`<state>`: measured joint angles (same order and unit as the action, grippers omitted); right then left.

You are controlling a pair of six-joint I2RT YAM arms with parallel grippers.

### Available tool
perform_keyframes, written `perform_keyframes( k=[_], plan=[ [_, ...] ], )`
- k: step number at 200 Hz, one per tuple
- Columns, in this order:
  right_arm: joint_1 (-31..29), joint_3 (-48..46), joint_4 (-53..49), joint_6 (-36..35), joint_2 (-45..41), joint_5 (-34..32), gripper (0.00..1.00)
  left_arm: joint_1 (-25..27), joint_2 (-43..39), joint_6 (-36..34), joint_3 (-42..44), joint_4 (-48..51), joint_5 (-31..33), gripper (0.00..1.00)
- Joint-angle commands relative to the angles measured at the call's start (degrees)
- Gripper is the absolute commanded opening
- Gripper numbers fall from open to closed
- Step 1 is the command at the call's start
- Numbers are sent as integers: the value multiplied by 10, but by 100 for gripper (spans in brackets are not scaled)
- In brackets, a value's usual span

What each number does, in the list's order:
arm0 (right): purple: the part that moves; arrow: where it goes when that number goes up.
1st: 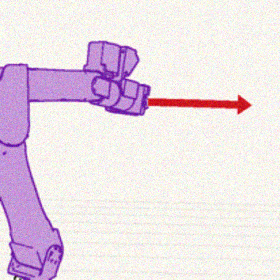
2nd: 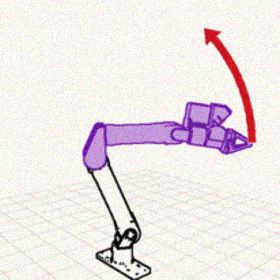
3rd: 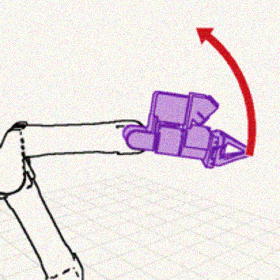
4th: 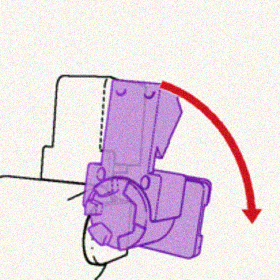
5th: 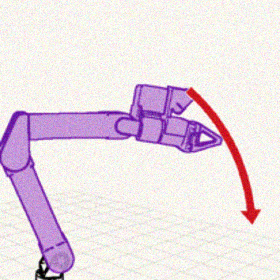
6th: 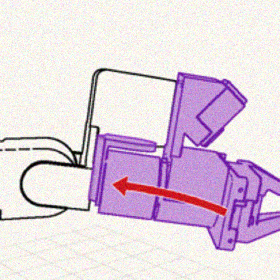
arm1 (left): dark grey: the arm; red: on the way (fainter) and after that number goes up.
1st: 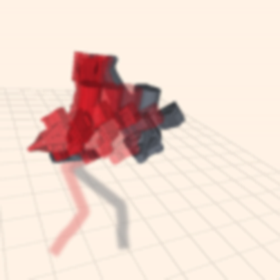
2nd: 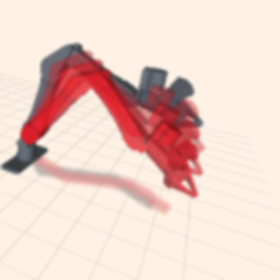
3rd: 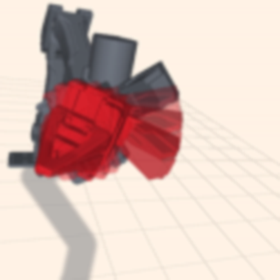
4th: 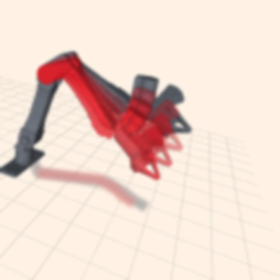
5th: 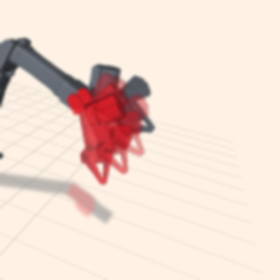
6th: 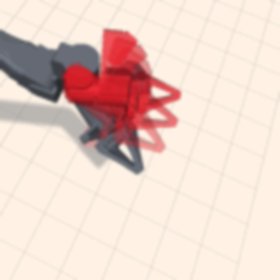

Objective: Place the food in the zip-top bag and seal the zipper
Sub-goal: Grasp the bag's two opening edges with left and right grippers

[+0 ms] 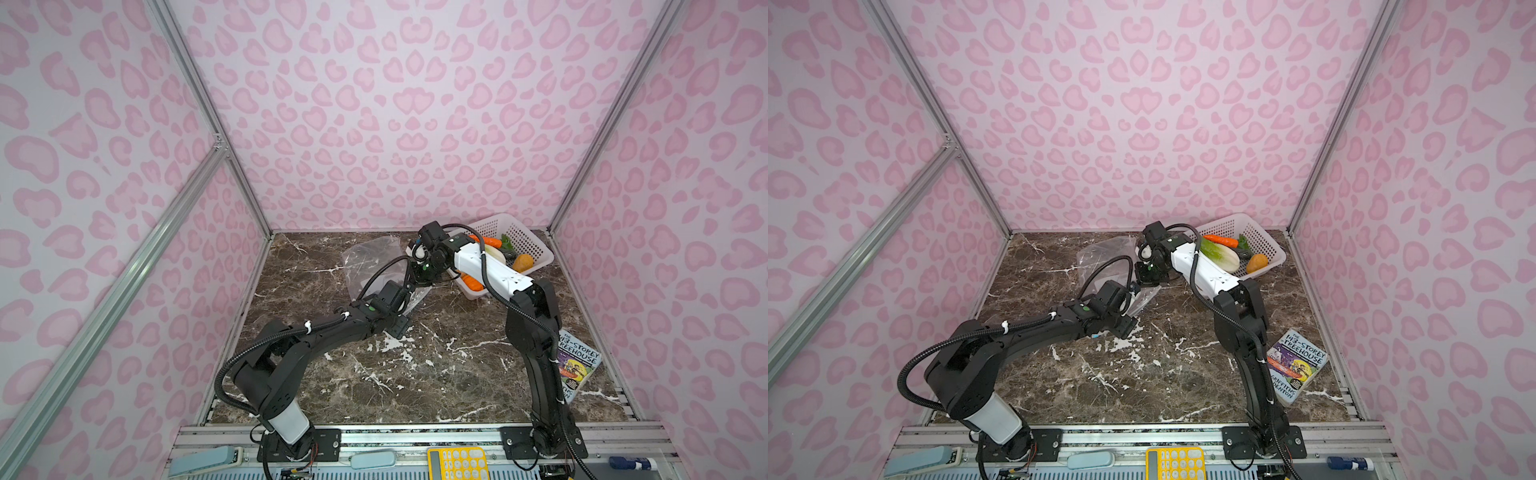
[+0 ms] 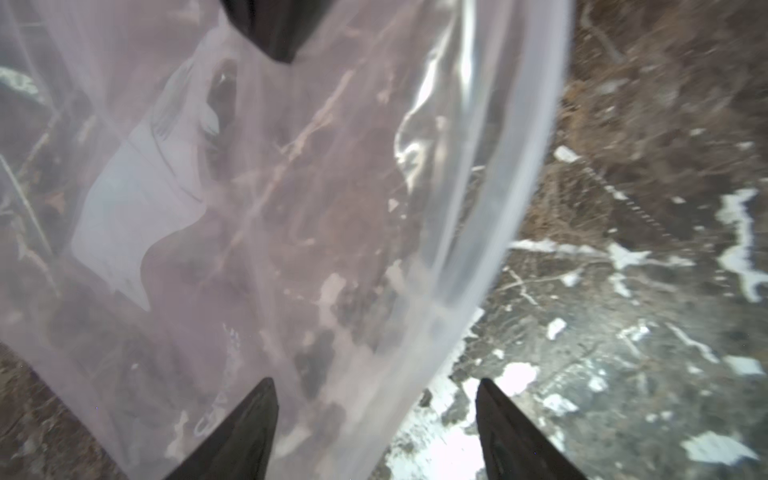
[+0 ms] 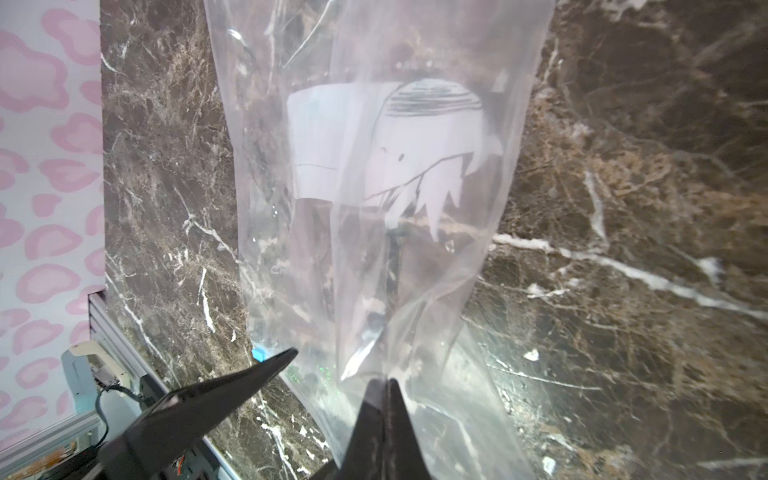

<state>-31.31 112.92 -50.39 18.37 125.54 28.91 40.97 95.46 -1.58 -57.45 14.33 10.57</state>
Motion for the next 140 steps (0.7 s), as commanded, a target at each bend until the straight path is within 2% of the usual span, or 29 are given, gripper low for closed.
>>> perform_keyframes(
  k=[1, 21, 47, 73, 91, 106, 118, 135, 140],
  plan=[
    [-1, 2, -10, -3, 3, 16, 0, -1, 10, -9, -2, -56, 85, 72],
    [-1, 2, -16, -5, 2, 13, 0, -2, 13, -16, -9, -63, 102, 65],
    [-1, 2, -16, -7, 3, 9, 0, -3, 12, -10, -14, -58, 95, 61],
    [-1, 1, -16, -8, 4, 8, 0, -3, 14, -4, -10, -59, 109, 51],
    [-1, 1, -16, -9, 5, 11, 0, -3, 19, -3, -14, -54, 115, 37],
    [0, 3, -15, -5, 5, 12, 0, -3, 21, -5, -20, -48, 104, 22],
    [0, 7, -11, -2, 5, 15, 0, -3, 21, -4, -25, -42, 89, 4],
    [1, 27, -15, 9, 6, 15, 0, -3, 18, 2, -30, -34, 76, 3],
    [1, 35, -17, 12, 5, 15, 5, -3, 17, 6, -31, -31, 71, 4]
  ],
)
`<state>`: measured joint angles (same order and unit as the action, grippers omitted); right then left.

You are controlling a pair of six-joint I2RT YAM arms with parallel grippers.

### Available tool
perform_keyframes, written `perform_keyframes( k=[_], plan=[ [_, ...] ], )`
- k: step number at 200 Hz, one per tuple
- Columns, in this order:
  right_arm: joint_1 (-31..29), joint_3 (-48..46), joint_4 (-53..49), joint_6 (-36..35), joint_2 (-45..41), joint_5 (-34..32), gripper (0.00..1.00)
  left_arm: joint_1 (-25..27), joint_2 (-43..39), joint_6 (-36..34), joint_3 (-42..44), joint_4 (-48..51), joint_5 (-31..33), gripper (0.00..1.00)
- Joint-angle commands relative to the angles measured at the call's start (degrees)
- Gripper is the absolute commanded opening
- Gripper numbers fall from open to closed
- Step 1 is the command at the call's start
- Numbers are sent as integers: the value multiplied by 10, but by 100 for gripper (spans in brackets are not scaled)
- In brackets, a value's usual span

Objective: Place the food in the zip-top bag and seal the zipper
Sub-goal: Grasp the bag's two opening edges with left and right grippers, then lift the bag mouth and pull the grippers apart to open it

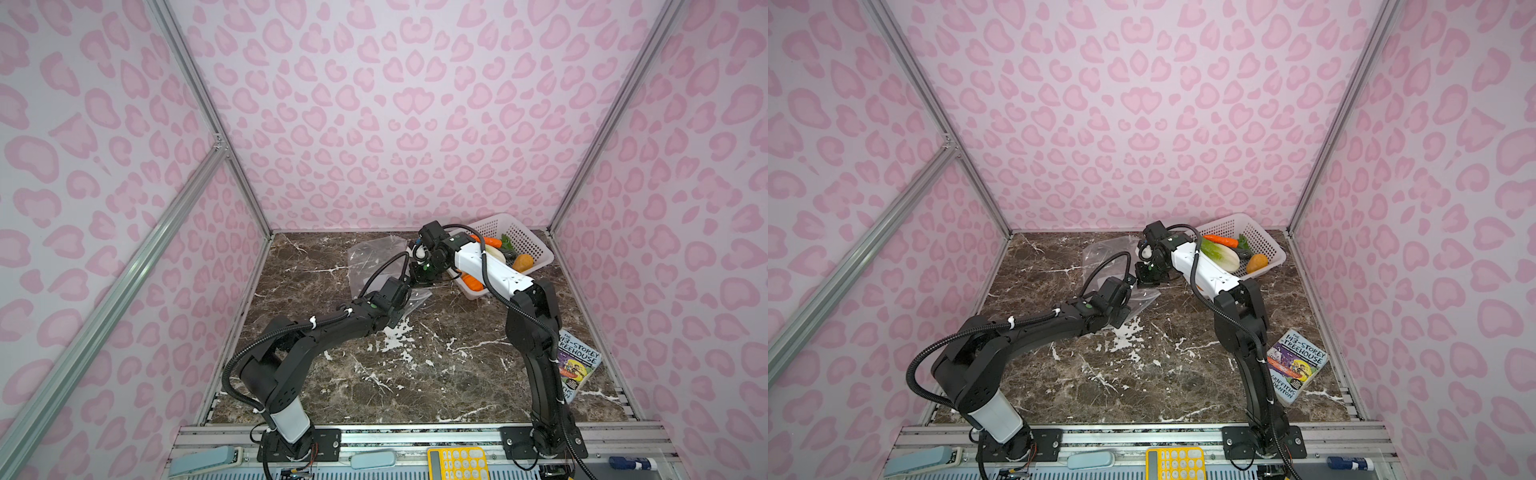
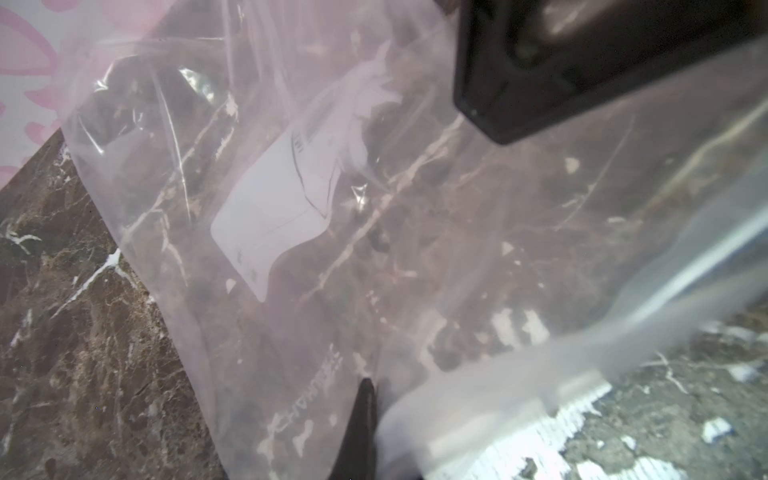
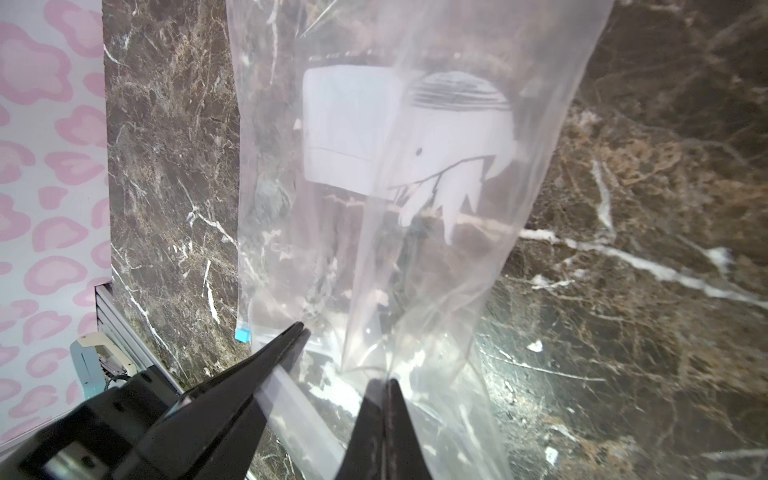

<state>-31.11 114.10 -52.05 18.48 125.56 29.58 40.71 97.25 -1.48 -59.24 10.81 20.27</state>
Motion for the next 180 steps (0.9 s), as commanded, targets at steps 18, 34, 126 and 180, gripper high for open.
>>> perform_keyframes(
  k=[18, 34, 126, 180],
  plan=[
    [0, 45, 0, 20, -6, 0, 28, -1, -10, 27, -18, 19, -44, 4],
    [4, 49, 6, 30, -27, -15, 43, -3, -22, 60, -23, 34, -73, 4],
    [24, -248, 169, 97, -313, -69, 64, -17, -103, 282, -72, 120, -180, 3],
    [-10, -482, 310, 148, -506, -103, 77, -19, -149, 396, -70, 125, -244, 3]
  ],
)
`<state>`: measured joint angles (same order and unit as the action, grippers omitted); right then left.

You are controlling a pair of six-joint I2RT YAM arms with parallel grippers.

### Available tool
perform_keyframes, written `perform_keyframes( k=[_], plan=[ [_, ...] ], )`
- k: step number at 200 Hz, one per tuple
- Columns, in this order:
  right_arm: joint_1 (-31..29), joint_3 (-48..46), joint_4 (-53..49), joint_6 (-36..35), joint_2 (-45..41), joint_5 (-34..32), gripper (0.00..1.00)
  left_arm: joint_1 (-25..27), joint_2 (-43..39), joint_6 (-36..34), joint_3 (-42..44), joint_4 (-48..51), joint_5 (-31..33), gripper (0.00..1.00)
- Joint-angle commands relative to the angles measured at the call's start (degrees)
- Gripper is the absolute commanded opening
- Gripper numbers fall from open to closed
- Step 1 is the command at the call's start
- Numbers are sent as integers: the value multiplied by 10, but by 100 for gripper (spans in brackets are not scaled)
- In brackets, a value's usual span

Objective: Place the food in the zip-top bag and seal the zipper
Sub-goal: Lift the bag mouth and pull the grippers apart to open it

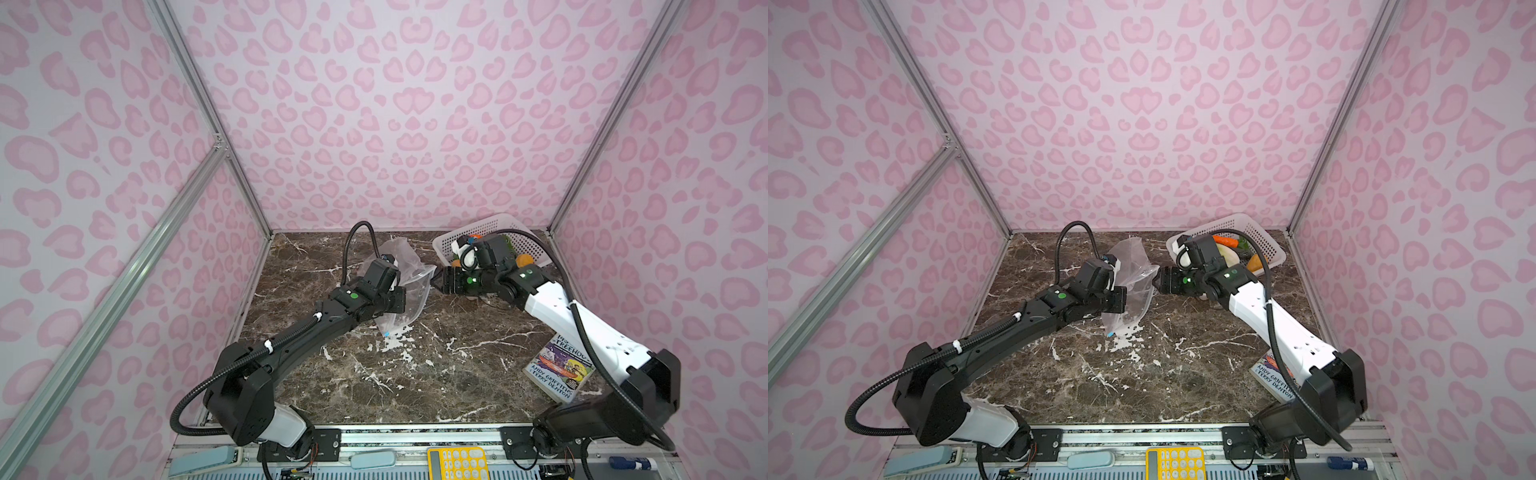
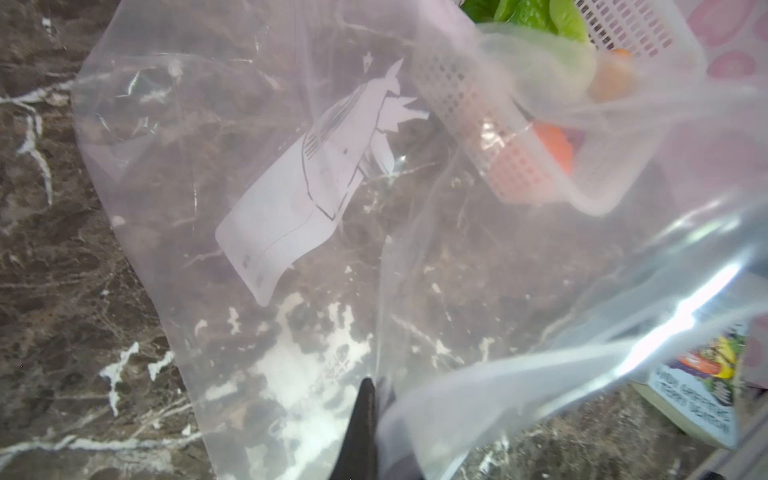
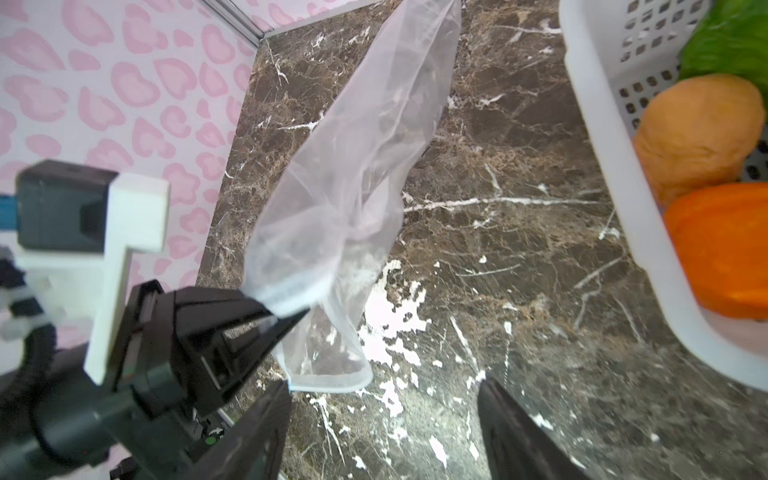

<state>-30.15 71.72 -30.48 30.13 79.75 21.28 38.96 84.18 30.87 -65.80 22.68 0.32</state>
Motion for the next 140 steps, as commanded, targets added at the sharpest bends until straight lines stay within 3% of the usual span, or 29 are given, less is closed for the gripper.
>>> perform_keyframes(
  k=[1, 30, 64, 87, 107, 140],
  plan=[
    [-21, -61, 96, 32, -49, -21, 77, -1, -20, 73, -5, 6, -46, 3],
    [-59, -123, 163, 45, -81, -43, 77, -1, -39, 106, -6, -2, -87, 3],
    [-82, -141, 229, 53, -38, -66, 71, -1, -74, 133, 6, -15, -112, 3],
    [-89, -117, 230, 55, 8, -64, 44, -2, -105, 138, 23, -12, -103, 3],
    [-100, -80, 200, 42, 32, -73, 1, -3, -136, 132, 38, 2, -74, 3],
    [-127, -19, 164, 21, 64, -88, 0, -6, -205, 115, 50, 57, 25, 3]
  ],
)
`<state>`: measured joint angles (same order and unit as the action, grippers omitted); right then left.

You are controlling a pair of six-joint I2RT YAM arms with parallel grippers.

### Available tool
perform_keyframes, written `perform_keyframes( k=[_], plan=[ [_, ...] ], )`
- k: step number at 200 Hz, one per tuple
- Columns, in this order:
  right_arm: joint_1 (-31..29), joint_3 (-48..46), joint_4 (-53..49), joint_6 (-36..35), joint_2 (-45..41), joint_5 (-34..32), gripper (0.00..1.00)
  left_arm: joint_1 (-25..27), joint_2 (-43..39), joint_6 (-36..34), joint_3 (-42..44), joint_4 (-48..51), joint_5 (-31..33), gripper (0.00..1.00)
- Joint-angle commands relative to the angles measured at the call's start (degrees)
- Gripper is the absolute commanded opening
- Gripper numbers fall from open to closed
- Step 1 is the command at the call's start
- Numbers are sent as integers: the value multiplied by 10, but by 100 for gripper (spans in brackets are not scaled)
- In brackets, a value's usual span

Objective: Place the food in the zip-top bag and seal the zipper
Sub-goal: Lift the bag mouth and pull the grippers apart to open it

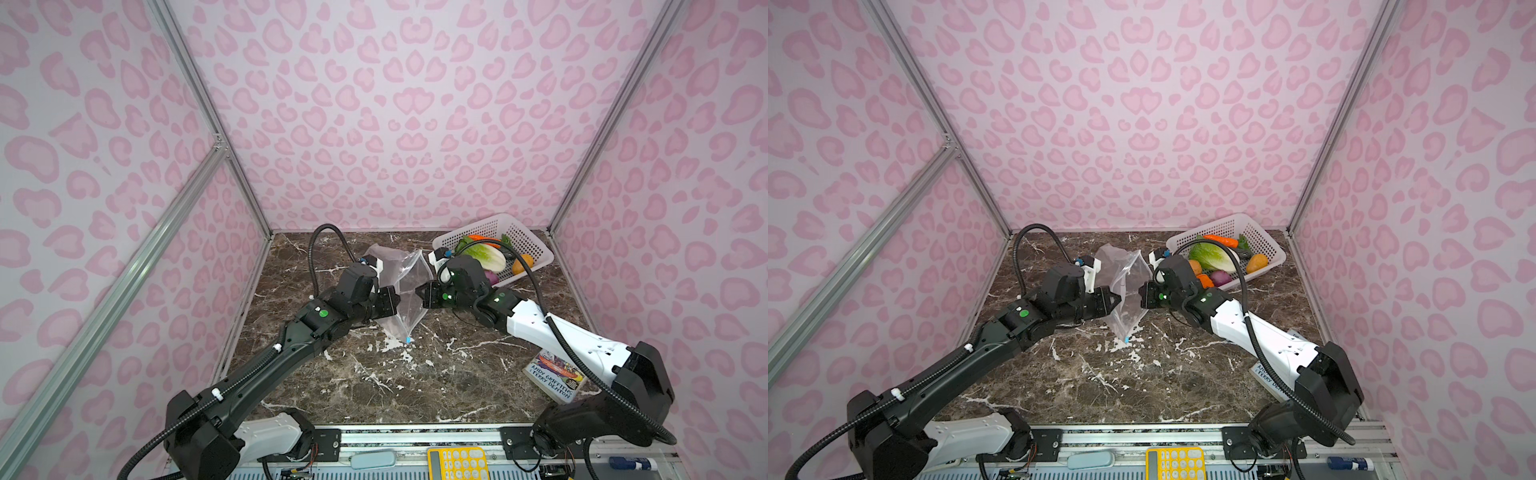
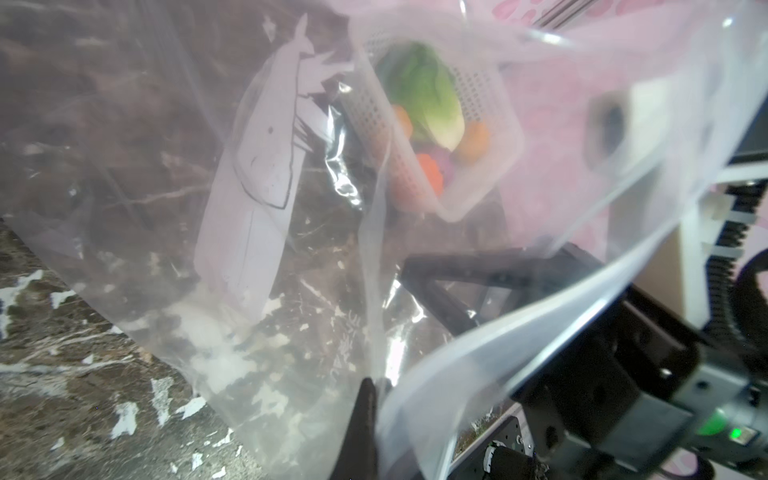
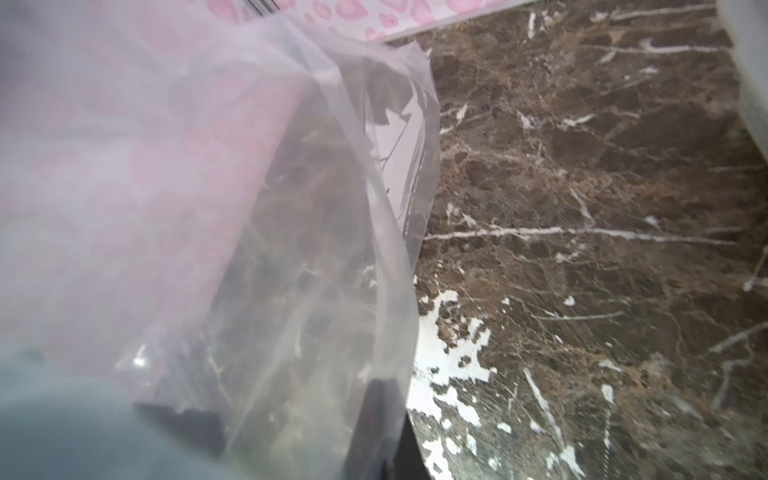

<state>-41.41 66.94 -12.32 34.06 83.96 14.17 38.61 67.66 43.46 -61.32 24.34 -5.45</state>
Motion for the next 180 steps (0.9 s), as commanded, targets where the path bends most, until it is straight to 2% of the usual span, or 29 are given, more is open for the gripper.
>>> perform_keyframes(
  k=[1, 27, 39, 48, 55, 62, 76, 87, 102, 127, 159, 180],
  plan=[
    [-16, 31, -18, -19, 24, -16, 0, -2, -43, -12, 5, 43, 86, 3],
    [-32, 76, -47, -12, 78, -12, 0, -3, -94, -27, 12, 89, 160, 6],
    [-34, 76, -52, -4, 91, -19, 0, -5, -103, -32, 19, 101, 181, 14],
    [-34, 77, -54, 4, 97, -22, 0, -11, -101, -34, 21, 110, 182, 34],
    [-34, 78, -54, 8, 99, -21, 0, -17, -95, -37, 19, 116, 177, 55],
    [-36, 80, -54, 11, 99, -24, 0, -22, -88, -40, 15, 120, 168, 70],
    [-43, 88, -59, 21, 95, -39, 0, -28, -75, -51, 1, 121, 154, 89],
    [-47, 95, -62, 30, 93, -49, 0, -29, -63, -70, -21, 121, 144, 98],
    [-48, 102, -70, 50, 93, -56, 0, -29, -47, -95, -54, 126, 132, 100],
    [-50, 122, -88, 73, 102, -51, 0, -25, -35, -105, -75, 126, 120, 98],
    [-51, 148, -91, 77, 112, -37, 0, 10, -34, -110, -71, 112, 134, 100],
    [-48, 154, -92, 80, 110, -28, 0, 44, -41, -120, -45, 95, 163, 91]
  ],
)
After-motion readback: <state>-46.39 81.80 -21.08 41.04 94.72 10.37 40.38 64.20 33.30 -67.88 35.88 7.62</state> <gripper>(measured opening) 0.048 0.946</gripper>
